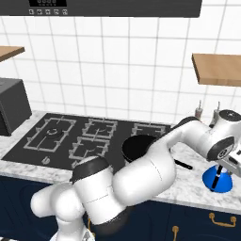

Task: Pick the kettle from the counter and place it on a stove burner. Then turn the burner on.

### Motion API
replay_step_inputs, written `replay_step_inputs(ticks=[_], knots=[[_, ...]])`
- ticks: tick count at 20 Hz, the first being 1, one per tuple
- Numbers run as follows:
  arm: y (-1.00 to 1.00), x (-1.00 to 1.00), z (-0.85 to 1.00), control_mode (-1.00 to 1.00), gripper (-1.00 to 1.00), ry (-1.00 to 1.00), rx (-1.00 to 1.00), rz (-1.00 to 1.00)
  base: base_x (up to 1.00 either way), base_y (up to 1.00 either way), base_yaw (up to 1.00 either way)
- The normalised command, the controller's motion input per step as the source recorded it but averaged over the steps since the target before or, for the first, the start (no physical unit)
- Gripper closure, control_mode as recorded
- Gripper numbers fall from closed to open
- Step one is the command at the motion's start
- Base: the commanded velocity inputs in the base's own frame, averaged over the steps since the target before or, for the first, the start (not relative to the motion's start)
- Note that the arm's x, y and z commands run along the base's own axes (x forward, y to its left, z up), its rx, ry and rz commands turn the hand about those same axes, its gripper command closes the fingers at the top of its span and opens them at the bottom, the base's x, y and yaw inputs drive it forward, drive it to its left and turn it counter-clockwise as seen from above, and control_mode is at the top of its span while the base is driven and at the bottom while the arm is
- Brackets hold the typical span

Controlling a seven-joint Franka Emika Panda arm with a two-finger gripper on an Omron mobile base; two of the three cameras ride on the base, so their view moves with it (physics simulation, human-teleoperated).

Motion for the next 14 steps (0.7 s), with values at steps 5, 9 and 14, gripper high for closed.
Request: replay_step_inputs(ticks=[5, 9, 14], knots=[[-0.07, 0.1, -0.27, -1.0, -1.0, -0.08, 0.0, 0.05, 0.0, 0.0, 0.0], [-0.03, 0.27, -0.22, -1.0, -1.0, 0.0, 0.0, 0.02, 0.0, 0.0, 0.0], [0.0, 0.34, -0.14, -1.0, -1.0, 0.0, 0.0, 0.01, 0.0, 0.0, 0.0]])
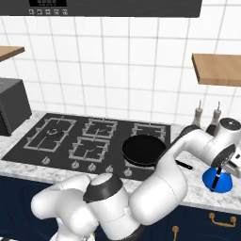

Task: Pick the kettle from the counter and place it on a stove burner. Then turn the burner on.

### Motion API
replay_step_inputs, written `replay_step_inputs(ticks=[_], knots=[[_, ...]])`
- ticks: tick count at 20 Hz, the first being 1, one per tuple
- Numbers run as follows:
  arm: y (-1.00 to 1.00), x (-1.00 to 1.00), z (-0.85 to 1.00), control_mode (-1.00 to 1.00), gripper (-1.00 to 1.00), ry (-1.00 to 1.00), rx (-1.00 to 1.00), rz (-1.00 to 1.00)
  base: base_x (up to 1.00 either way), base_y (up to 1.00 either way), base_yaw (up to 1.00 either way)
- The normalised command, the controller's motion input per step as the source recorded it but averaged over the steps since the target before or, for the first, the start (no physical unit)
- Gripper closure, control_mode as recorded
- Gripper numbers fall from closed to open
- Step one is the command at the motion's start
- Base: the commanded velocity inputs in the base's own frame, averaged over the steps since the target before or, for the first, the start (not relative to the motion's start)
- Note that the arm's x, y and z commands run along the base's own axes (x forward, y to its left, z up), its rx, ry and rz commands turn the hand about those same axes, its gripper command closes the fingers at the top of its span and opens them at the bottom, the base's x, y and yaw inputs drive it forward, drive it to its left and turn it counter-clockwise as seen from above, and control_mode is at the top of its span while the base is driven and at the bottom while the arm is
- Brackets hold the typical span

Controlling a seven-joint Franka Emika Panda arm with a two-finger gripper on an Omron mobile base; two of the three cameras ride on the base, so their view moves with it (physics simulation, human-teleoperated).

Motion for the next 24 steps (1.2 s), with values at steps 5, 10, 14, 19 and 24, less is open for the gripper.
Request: replay_step_inputs(ticks=[5, 10, 14, 19, 24], knots=[[-0.19, 0.2, -0.29, -1.0, -1.0, -0.02, 0.0, 0.02, 0.0, 0.0, 0.0], [-0.26, 0.2, -0.14, -1.0, -1.0, -0.01, 0.0, 0.0, 0.0, 0.0, 0.0], [-0.05, 0.17, -0.04, -1.0, 1.0, -0.01, 0.0, 0.0, 0.0, 0.0, 0.0], [0.0, 0.0, 0.0, -1.0, 1.0, 0.0, 0.0, 0.0, 0.0, 0.0, 0.0], [0.0, -0.12, 0.02, -1.0, 1.0, -0.1, 0.0, 0.0, 0.0, 0.0, 0.0]])
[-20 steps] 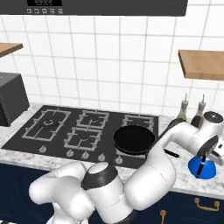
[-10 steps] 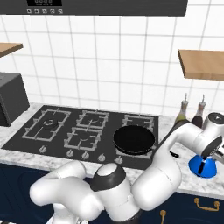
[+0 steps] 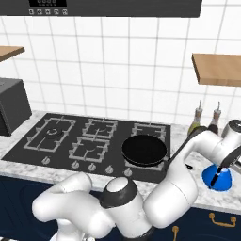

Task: Pick the kettle from the counter and place it on a stove burner. Then turn the burner on.

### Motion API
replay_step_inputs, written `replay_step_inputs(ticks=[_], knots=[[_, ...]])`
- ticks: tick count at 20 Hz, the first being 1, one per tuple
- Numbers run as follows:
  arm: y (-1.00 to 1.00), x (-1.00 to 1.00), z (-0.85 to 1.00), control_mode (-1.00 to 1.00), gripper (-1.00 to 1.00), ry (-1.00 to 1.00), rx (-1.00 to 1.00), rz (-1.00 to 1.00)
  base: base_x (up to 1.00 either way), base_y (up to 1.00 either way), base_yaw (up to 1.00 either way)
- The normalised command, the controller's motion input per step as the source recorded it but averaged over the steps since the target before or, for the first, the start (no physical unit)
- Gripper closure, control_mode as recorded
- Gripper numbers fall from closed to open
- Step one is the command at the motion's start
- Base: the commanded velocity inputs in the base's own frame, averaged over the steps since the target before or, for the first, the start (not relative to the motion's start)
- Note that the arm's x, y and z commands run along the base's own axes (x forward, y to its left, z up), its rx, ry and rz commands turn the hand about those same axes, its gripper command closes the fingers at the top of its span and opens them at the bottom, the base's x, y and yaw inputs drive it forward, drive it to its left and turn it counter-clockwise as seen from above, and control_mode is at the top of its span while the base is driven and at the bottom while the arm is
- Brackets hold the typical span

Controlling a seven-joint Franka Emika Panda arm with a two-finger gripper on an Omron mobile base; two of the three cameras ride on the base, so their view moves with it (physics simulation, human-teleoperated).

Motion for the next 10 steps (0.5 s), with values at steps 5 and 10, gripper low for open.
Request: replay_step_inputs(ticks=[5, 10], knots=[[0.58, -0.48, 0.39, -1.0, 1.0, -0.46, 0.03, 0.01, 0.0, 0.0, 0.0], [1.0, -0.3, 0.54, -1.0, 1.0, -0.52, 0.05, 0.02, 0.0, 0.0, 0.0]])
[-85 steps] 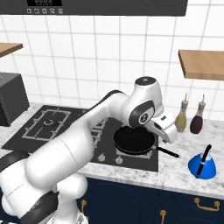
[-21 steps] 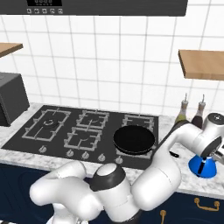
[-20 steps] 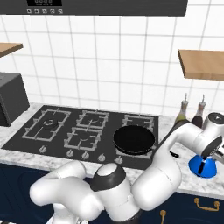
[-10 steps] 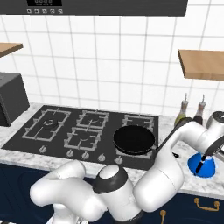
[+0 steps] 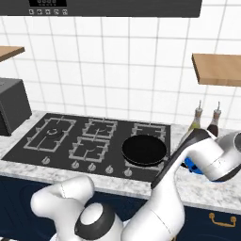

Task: Pick the kettle from the counter and place it on a stove burner. Then turn the burner on.

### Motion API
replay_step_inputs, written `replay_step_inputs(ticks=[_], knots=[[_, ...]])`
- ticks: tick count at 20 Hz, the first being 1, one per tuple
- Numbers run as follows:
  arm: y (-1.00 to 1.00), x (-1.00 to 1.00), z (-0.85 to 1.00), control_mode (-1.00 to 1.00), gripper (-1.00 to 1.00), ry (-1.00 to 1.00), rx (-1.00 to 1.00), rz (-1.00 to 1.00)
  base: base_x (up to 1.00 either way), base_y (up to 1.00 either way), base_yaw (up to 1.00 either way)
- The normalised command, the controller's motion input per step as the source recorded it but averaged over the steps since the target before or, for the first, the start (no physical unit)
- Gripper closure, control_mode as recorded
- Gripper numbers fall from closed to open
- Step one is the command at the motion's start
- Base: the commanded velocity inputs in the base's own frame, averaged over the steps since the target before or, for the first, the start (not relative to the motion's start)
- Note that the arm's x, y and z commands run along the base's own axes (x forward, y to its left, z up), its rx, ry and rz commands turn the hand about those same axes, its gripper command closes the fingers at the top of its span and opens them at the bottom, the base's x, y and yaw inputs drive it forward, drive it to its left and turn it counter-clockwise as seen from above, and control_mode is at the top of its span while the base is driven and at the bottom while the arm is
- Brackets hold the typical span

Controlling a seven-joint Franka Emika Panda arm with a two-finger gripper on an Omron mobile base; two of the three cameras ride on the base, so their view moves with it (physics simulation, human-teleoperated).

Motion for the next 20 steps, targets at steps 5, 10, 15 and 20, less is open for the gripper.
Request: replay_step_inputs(ticks=[5, 10, 15, 20], knots=[[1.0, -0.07, 0.47, -1.0, 1.0, -0.27, 0.0, 0.06, 0.0, 0.0, 0.0], [1.0, 0.0, 0.71, -1.0, 1.0, -0.06, 0.0, 0.08, 0.0, 0.0, 0.0], [1.0, 0.0, 0.87, -1.0, 1.0, 0.0, 0.0, 0.06, 0.0, 0.0, 0.0], [1.0, 0.0, 0.63, -1.0, 1.0, -0.01, -0.11, 0.01, 0.0, 0.0, 0.0]])
